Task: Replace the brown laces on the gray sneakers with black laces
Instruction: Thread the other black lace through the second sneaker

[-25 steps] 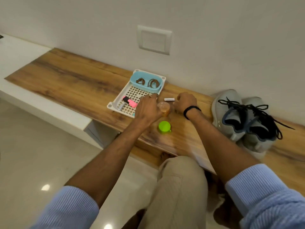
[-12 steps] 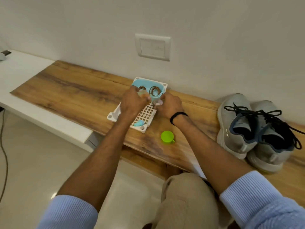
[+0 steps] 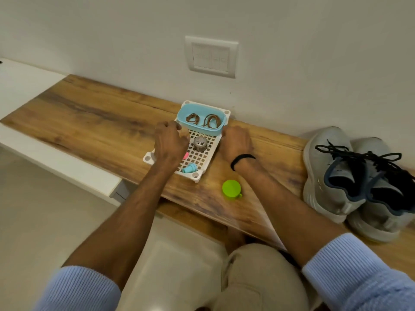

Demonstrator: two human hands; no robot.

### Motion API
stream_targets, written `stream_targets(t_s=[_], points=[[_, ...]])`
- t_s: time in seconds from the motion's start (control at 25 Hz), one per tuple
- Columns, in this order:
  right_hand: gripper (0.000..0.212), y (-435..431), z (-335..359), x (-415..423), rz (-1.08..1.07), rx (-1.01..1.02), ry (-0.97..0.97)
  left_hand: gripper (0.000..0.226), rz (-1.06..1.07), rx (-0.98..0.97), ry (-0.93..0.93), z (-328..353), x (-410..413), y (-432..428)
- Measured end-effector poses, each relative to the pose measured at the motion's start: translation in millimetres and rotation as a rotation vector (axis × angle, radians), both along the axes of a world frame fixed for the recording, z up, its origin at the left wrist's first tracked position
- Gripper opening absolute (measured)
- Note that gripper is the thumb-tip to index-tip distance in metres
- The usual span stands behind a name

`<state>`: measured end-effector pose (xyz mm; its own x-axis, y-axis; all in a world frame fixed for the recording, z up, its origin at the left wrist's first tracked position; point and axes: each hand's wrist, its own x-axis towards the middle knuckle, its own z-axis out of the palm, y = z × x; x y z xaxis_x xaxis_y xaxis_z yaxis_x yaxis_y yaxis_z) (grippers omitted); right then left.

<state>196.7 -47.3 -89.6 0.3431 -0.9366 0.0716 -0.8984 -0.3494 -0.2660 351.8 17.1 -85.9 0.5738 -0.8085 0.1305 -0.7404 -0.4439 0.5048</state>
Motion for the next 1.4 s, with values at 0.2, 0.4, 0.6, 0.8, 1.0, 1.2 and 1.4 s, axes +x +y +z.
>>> stream_targets(t_s=[0.2, 0.4, 0.6, 0.8, 1.0, 1.2, 1.4], points=[[0.026, -3, -17, -48, -0.076, 0.129, 0.111, 0.015, -0.487, -0.029, 0.019, 18, -101, 67], [0.013, 4, -8, -53, -0.097, 0.146, 0.051, 0.045, -0.712, 0.302, -0.248, -10, -138, 84], [0.015, 7, 1, -35, 0.016, 0.164, -0.209, 0.043, -0.59, 0.198, -0.187, -22, -136, 86], [0.023, 14, -7, 5, 0.166, 0.224, -0.203, 0.049, -0.476, 0.253, -0.342, -23, -134, 90], [0.025, 16, -10, 12, 0.205, 0.266, -0.189, 0.05, -0.528, 0.297, -0.248, -12, -124, 88], [0.025, 12, -10, -9, 0.118, 0.245, -0.361, 0.029, -0.384, 0.182, 0.035, 37, -76, 87], [0.024, 16, -8, -14, 0.104, 0.276, -0.358, 0.038, -0.089, 0.241, 0.079, 45, 7, 42]])
